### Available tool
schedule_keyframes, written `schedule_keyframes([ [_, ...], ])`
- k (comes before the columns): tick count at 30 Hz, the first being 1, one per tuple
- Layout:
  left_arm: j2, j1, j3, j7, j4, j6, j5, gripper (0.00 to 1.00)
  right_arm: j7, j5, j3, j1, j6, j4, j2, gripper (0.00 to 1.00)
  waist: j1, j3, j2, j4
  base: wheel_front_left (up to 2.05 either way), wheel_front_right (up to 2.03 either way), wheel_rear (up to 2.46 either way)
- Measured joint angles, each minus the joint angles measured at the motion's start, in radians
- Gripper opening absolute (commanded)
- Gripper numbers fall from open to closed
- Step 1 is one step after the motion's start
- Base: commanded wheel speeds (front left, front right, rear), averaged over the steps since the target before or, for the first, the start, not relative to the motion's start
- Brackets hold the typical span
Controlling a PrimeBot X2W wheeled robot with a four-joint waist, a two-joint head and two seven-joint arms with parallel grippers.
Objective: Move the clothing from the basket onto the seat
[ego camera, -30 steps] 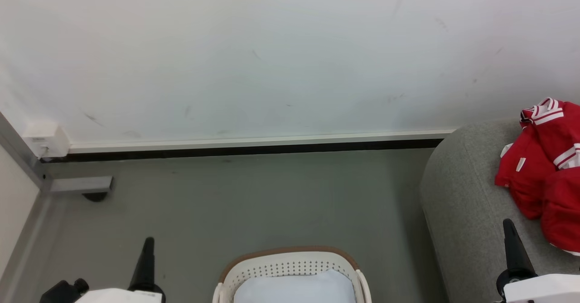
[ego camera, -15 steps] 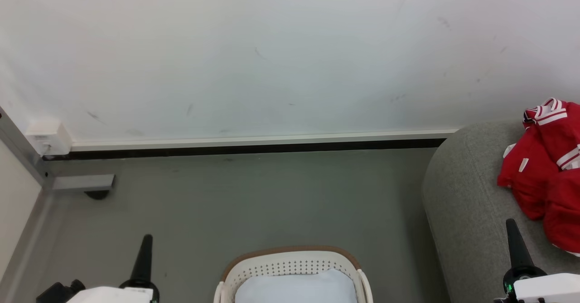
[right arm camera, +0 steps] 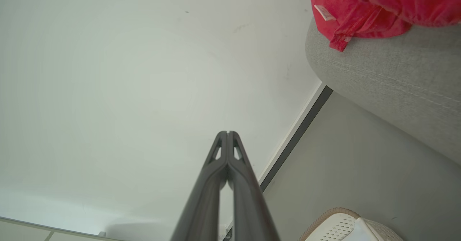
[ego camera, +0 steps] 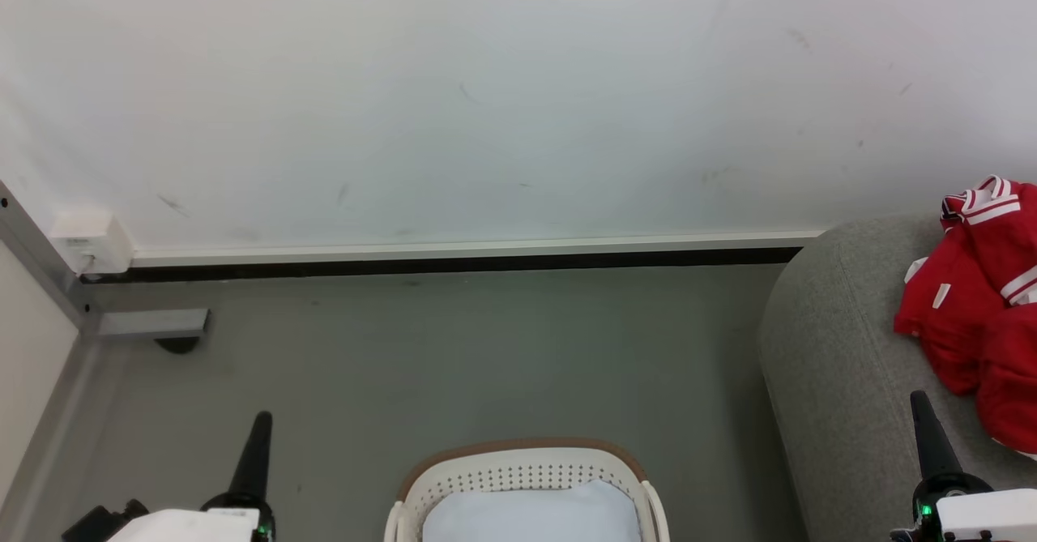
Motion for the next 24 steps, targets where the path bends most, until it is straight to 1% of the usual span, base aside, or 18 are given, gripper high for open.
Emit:
schedule_keyframes([
  [11,0.000,-0.008,0.006,0.022,-0.007,-0.003,-0.098,0.00,0.022,0.081,-0.016,0.000,0.000,-0.004,0.004,0.00,-0.0001,0.002,0.0000,0.005,0.00,0.00,0.00],
  [24,0.001,-0.012,0.013,0.048,-0.013,-0.004,-0.187,0.00,0.049,0.165,-0.034,0.000,0.000,-0.008,0.008,0.00,-0.0001,0.005,0.0000,0.010,0.00,0.00,0.00],
])
